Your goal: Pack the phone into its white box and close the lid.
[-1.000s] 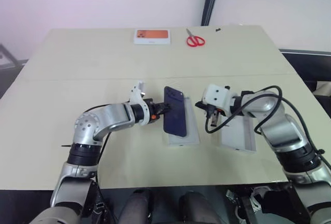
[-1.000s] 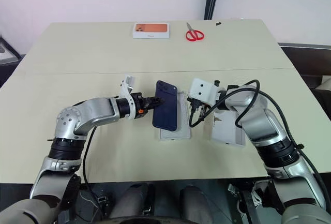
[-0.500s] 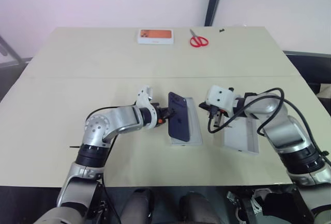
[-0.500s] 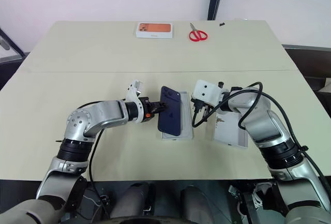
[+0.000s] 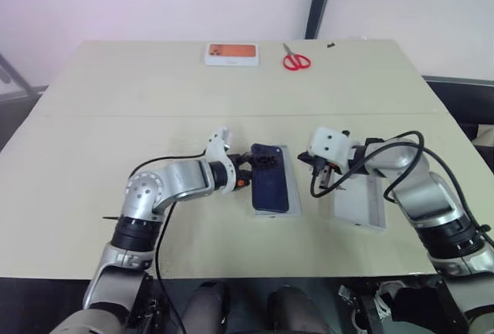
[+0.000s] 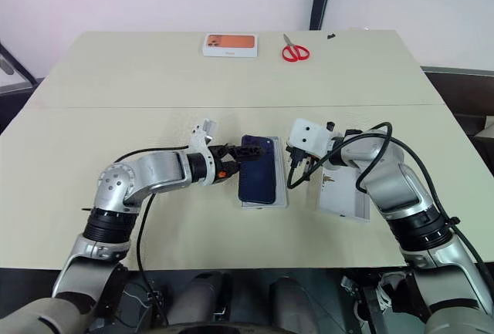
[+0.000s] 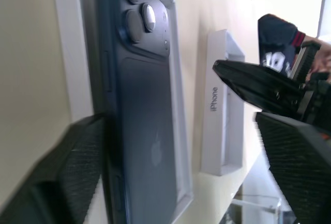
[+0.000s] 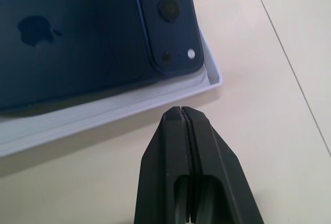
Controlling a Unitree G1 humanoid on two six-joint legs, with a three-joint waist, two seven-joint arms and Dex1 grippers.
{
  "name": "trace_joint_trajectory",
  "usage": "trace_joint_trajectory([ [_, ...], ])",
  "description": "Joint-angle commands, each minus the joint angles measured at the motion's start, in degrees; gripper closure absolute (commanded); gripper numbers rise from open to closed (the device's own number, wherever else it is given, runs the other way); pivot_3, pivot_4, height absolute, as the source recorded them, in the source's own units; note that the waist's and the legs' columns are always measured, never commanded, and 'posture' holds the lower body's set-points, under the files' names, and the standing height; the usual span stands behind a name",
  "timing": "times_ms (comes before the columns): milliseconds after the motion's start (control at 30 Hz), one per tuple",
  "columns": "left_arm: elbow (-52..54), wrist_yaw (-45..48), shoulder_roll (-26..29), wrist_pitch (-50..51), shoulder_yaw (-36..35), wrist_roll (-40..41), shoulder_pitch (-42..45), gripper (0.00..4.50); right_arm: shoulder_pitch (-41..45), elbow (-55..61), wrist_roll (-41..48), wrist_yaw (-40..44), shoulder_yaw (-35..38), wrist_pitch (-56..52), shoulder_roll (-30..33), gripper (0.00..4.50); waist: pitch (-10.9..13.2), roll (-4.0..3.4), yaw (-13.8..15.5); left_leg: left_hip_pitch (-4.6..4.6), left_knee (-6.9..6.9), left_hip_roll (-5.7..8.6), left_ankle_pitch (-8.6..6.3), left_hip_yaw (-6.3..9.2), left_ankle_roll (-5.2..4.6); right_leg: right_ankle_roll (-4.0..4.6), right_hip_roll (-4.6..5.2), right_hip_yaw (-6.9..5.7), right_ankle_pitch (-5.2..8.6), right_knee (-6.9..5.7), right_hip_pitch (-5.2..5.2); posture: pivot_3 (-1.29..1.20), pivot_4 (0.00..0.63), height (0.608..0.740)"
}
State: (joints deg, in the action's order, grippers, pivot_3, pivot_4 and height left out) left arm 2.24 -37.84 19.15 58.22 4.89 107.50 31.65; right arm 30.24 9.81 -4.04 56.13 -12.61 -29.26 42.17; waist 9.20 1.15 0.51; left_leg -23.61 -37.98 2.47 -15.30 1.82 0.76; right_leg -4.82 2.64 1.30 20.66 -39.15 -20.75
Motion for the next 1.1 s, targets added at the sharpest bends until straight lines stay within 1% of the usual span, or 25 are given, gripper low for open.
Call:
trace_joint_trajectory([
  [33, 4.0, 4.1, 4.3, 2.8, -1.1, 1.0, 0.1, 0.03, 1.7, 0.7, 0.4, 0.0, 1.1, 1.4, 1.0, 4.5, 0.0, -0.01, 0.0, 0.0, 0.0, 0.0, 0.0, 0.0, 0.0, 0.0, 0.0, 0.0, 0.0, 0.0, 0.0, 0.0, 0.15, 0.74],
  [200, 7.2, 11.0, 12.2, 5.4, -2.7, 1.6, -0.2, 0.03, 2.2, -0.4, 0.3, 0.0, 1.0, 2.2, 1.1, 4.5, 0.1, -0.05, 0.0, 0.0, 0.01, 0.0, 0.0, 0.01, 0.0, 0.0, 0.0, 0.0, 0.0, 0.0, 0.0, 0.0, 0.15, 0.74],
  [300, 9.1, 16.4, 16.5, 6.3, -4.0, -1.1, 0.2, 0.03, 2.6, -1.1, 0.3, 0.1, 0.9, 2.8, 1.1, 4.5, 0.2, -0.06, 0.0, 0.0, 0.01, 0.0, 0.0, 0.01, 0.0, 0.0, 0.01, 0.0, 0.0, 0.0, 0.0, 0.0, 0.15, 0.74],
  [400, 10.1, 26.6, 23.1, 7.1, -3.3, -15.2, 1.4, 0.03, 2.7, -1.5, 0.3, 0.3, 0.7, 3.3, 1.1, 4.5, 0.2, -0.08, 0.0, 0.0, 0.02, 0.0, 0.0, 0.01, 0.0, 0.0, 0.01, -0.01, 0.0, 0.03, 0.01, 0.0, 0.15, 0.74],
  [433, 10.4, 29.5, 24.5, 7.0, -2.7, -18.9, 1.7, 0.03, 2.7, -1.6, 0.3, 0.3, 0.7, 3.4, 1.1, 4.5, 0.2, -0.09, 0.0, 0.0, 0.04, 0.0, 0.0, 0.01, 0.0, 0.01, 0.0, -0.01, 0.0, 0.03, 0.01, 0.0, 0.15, 0.74],
  [500, 11.4, 38.3, 29.3, 5.3, 1.3, -30.3, 2.9, 0.03, 2.7, -1.0, 0.6, 1.1, 0.6, 3.8, 1.4, 4.5, 0.3, -0.16, -0.1, 0.0, 0.06, 0.01, 0.0, -0.01, 0.0, 0.02, -0.02, -0.01, 0.01, 0.03, -0.01, 0.0, 0.15, 0.74],
  [567, 11.3, 45.7, 32.1, 3.0, 3.8, -38.7, 3.2, 0.03, 2.5, 0.6, 2.0, 2.5, 0.7, 3.7, 1.4, 4.5, 0.4, -0.21, -0.1, 0.0, 0.09, 0.01, 0.0, -0.01, 0.0, 0.02, -0.02, -0.01, 0.01, 0.05, 0.0, 0.0, 0.15, 0.74],
  [600, 11.0, 48.4, 32.5, 2.2, 4.3, -41.2, 3.3, 0.03, 2.5, 1.1, 2.5, 3.0, 0.7, 3.7, 1.4, 4.5, 0.4, -0.25, -0.1, 0.0, 0.1, 0.01, 0.0, -0.01, 0.0, 0.02, -0.02, -0.01, 0.01, 0.07, -0.01, 0.0, 0.15, 0.74],
  [700, 10.6, 59.5, 34.9, -7.3, 6.8, -54.2, 1.6, 0.03, 2.2, 6.4, 5.8, 4.4, -0.4, 0.3, -0.9, 4.5, 0.6, -0.26, -0.1, 0.0, 0.15, 0.01, 0.0, -0.01, 0.0, 0.02, 0.0, -0.01, 0.01, 0.08, -0.03, 0.0, 0.15, 0.74],
  [733, 10.6, 63.4, 35.8, -11.5, 7.5, -58.5, 0.5, 0.03, 2.6, 7.4, 5.6, 4.0, -1.7, -0.5, -2.0, 4.5, 0.6, -0.27, -0.3, 0.0, 0.19, 0.0, 0.0, -0.01, 0.0, 0.02, 0.0, -0.01, 0.01, 0.09, -0.05, 0.0, 0.15, 0.74],
  [867, 10.6, 76.8, 38.4, -25.5, 8.3, -70.5, -5.2, 0.03, 5.1, 8.0, 3.0, 0.9, -6.9, -4.9, -6.8, 4.5, 0.6, -0.27, -1.4, 0.0, 0.38, 0.0, 0.04, -0.01, 0.06, 0.04, 0.03, 0.02, 0.02, 0.1, -0.16, 0.0, 0.15, 0.74],
  [967, 10.6, 88.2, 41.1, -34.6, 5.9, -74.3, -11.4, 0.03, 6.8, 8.8, 1.8, -0.4, -10.8, -8.5, -10.0, 4.5, 0.6, -0.3, -1.7, 0.0, 0.68, 0.0, 0.1, -0.1, 0.15, 0.07, 0.08, 0.09, 0.01, 0.1, -0.36, 0.0, 0.15, 0.74],
  [1033, 10.0, 92.5, 40.9, -40.4, 2.9, -75.5, -14.7, 0.03, 7.6, 8.6, 1.2, -1.3, -12.6, -9.5, -11.6, 4.5, 0.6, -0.3, -1.4, -0.01, 0.82, 0.0, 0.12, -0.09, 0.19, 0.08, 0.09, 0.06, 0.01, 0.1, -0.48, 0.0, 0.15, 0.74],
  [1100, 9.5, 95.5, 40.4, -43.1, 0.7, -75.9, -16.6, 0.03, 8.6, 7.3, 0.3, -2.6, -13.9, -10.4, -13.0, 4.5, 0.6, -0.3, -1.1, -0.19, 0.83, -0.03, 0.13, -0.05, 0.2, 0.1, 0.09, -0.01, 0.02, 0.1, -0.63, 0.0, 0.15, 0.74],
])
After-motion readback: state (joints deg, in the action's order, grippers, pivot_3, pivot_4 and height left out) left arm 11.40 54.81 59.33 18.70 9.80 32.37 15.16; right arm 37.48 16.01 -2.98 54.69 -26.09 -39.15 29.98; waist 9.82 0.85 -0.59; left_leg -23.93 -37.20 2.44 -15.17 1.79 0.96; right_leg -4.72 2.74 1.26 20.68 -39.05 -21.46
